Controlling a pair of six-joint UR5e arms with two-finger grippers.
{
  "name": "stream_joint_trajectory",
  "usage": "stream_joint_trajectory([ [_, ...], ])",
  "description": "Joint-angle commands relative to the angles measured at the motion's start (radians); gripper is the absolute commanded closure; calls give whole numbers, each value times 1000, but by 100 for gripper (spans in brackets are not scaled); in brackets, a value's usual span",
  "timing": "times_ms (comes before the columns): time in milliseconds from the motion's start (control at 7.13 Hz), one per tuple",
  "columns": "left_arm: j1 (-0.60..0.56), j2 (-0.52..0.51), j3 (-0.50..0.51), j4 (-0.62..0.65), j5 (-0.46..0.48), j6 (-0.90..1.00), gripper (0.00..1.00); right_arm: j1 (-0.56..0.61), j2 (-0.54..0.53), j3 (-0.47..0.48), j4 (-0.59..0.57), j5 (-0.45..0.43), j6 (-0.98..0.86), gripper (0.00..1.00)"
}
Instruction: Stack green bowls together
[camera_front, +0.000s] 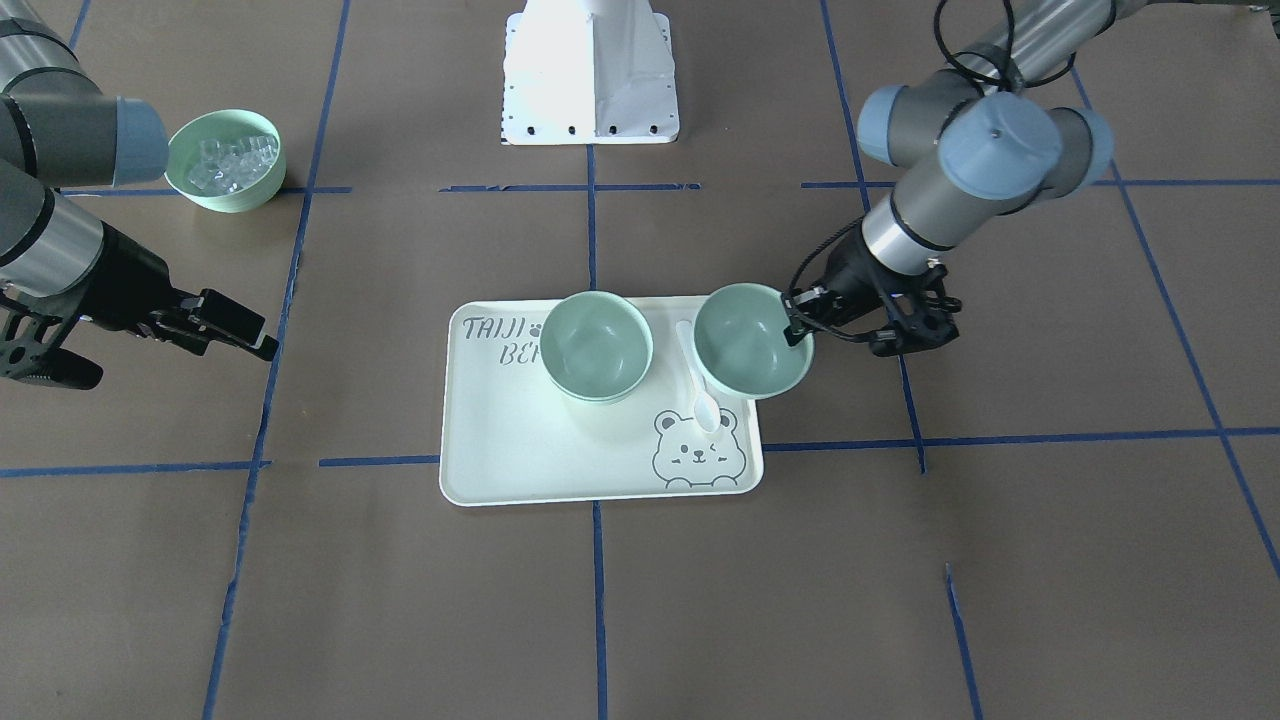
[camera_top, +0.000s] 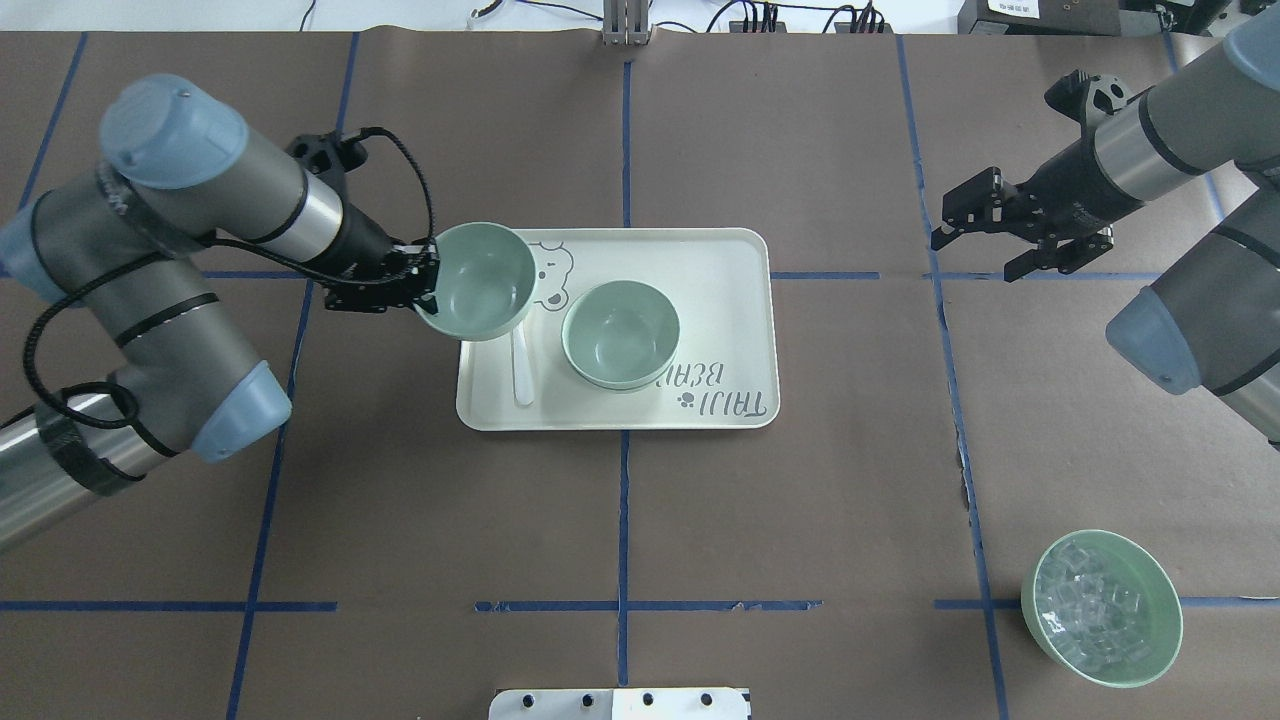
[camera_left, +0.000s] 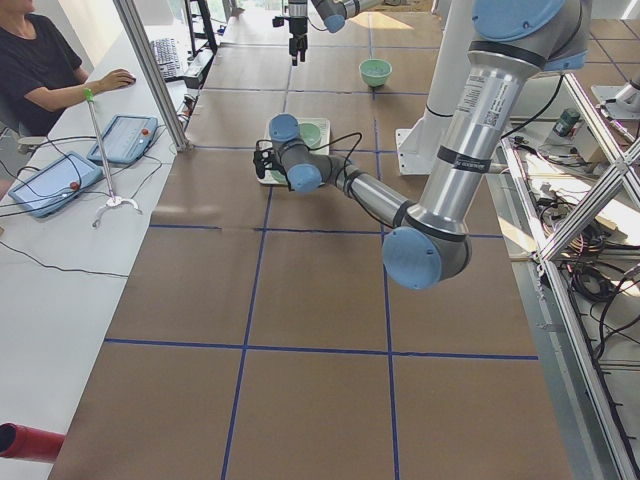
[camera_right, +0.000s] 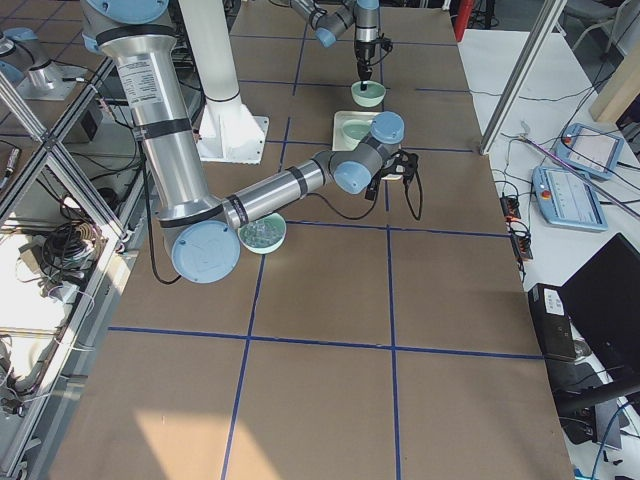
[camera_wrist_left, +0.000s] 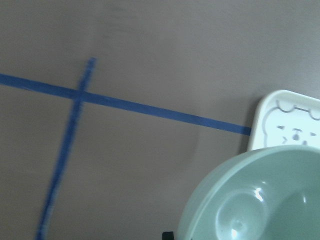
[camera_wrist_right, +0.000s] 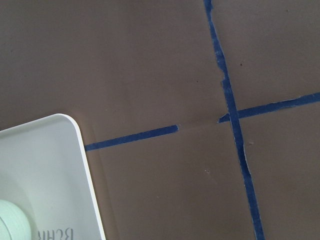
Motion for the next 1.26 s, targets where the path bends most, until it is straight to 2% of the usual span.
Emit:
stream_joint_trajectory([
  [0, 46, -132, 9, 98, 50, -59, 100, 9, -18, 0, 0, 0, -43, 0],
  [140, 69, -164, 47, 100, 51, -59, 100, 10, -20, 2, 0, 0, -43, 0],
  [421, 153, -198, 88, 95, 129, -59, 100, 9, -26, 3, 2, 0, -43, 0],
  [981, 154, -201, 105, 88, 136, -53, 100, 9, -26, 3, 2, 0, -43, 0],
  [1121, 154, -203, 116, 83, 165, -51, 100, 9, -26, 3, 2, 0, -43, 0],
])
